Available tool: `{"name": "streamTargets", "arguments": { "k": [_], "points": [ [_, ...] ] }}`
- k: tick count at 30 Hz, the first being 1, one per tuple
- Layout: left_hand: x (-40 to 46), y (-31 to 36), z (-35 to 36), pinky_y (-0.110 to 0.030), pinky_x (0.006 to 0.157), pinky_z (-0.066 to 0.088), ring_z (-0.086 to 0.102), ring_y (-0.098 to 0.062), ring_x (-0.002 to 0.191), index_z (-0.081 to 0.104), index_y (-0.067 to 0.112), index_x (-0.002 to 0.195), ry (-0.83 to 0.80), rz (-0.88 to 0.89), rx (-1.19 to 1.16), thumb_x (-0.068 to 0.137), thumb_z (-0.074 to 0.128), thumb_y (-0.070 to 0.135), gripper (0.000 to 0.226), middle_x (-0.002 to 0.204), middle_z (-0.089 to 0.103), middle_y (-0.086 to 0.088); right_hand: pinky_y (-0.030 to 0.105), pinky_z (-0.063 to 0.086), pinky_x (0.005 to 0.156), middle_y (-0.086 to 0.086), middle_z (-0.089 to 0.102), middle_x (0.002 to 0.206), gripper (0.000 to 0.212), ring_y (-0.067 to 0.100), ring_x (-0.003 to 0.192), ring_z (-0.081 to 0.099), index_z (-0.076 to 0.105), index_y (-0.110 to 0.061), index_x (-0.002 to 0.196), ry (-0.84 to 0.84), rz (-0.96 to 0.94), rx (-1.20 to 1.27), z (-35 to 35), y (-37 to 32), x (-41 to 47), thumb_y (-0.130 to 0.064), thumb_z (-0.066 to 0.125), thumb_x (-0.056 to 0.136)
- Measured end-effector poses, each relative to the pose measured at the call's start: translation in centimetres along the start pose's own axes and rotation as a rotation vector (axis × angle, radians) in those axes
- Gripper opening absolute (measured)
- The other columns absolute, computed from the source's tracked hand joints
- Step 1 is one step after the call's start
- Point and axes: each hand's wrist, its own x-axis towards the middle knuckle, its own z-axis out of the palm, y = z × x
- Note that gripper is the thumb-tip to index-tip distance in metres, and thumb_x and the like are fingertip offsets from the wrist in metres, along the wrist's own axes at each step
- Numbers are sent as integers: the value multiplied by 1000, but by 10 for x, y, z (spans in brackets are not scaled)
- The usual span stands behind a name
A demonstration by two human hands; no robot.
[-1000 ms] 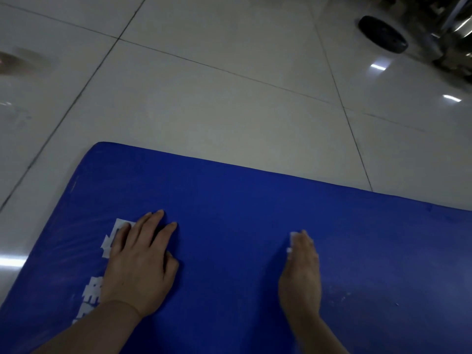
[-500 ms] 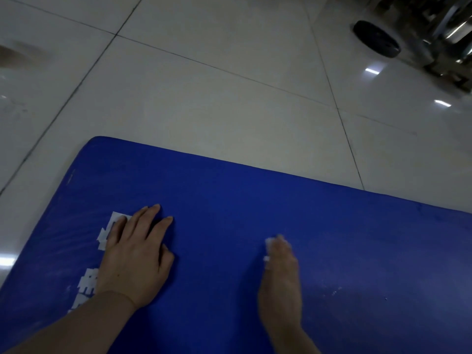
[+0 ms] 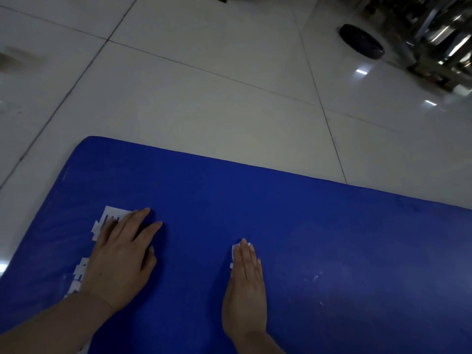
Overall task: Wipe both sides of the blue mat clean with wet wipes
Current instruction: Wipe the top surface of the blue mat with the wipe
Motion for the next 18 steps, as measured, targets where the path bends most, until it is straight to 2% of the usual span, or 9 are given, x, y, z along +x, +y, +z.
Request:
{"name": "streamTargets", "arguments": {
  "k": [1, 3, 5, 7, 9, 10, 13, 15, 18],
  "points": [
    [-11, 1, -5, -56, 103, 34, 47, -27, 119, 67, 9, 116, -7, 22, 5, 83, 33, 30, 52, 134, 51, -14, 30, 15, 113, 1, 34, 150, 55, 16, 140, 25, 31, -8, 143, -10, -1, -8, -1, 0, 0, -19, -2, 101],
    [-39, 3, -10, -54, 104, 29, 46, -27, 120, 67, 11, 116, -40, 67, 16, 82, 35, 30, 51, 136, 51, -13, 32, 16, 112, 2, 33, 150, 48, 17, 139, 26, 33, -7, 142, -6, -2, -9, -4, -1, 0, -10, 17, 96],
    [-61, 2, -7, -50, 108, 21, 44, -27, 122, 68, 13, 117, -87, 112, 36, 81, 36, 30, 51, 137, 50, -13, 33, 16, 111, 5, 34, 150, 55, 18, 138, 26, 33, -5, 141, 16, 1, -11, -4, 0, -1, -6, 33, 86],
    [-70, -2, -4, -47, 112, 13, 42, -27, 125, 67, 15, 120, -159, 113, 47, 81, 36, 31, 52, 140, 49, -12, 33, 17, 111, 6, 34, 150, 50, 18, 139, 25, 33, -4, 141, 5, 16, -7, -3, 0, -2, -5, 20, 93],
    [-69, -5, -2, -47, 112, 12, 42, -26, 127, 65, 16, 122, -183, 107, 43, 81, 36, 32, 52, 141, 48, -11, 33, 16, 112, 7, 36, 150, 55, 18, 140, 25, 34, -4, 141, -39, 42, 14, -3, -4, 1, -16, -1, 100],
    [-69, -6, -1, -48, 112, 13, 41, -25, 128, 64, 16, 122, -180, 114, 45, 81, 36, 32, 52, 141, 48, -11, 34, 15, 113, 8, 38, 148, 59, 18, 139, 26, 37, -4, 140, -23, 40, 23, -2, -3, 1, -21, -4, 101],
    [-73, -5, -2, -51, 112, 19, 41, -24, 130, 63, 16, 124, -179, 113, 35, 82, 35, 31, 52, 142, 48, -10, 29, 14, 115, 8, 42, 146, 58, 21, 136, 35, 46, -4, 137, -5, 31, 31, -14, 12, 0, -26, 3, 104],
    [-72, -4, -2, -52, 110, 22, 42, -24, 130, 63, 16, 124, -169, 107, 34, 82, 35, 31, 52, 141, 49, -9, 24, 15, 115, 6, 34, 152, 45, 20, 138, 31, 39, -8, 142, 52, 173, 25, -25, 42, -1, -20, 18, 104],
    [-72, -4, -3, -52, 109, 23, 42, -24, 129, 63, 16, 124, -152, 104, 38, 82, 34, 31, 52, 140, 50, -10, 36, 12, 119, 10, 24, 156, 44, 24, 145, 17, 31, -7, 146, 49, 390, 15, -39, 78, -9, -12, 24, 103]
  ]
}}
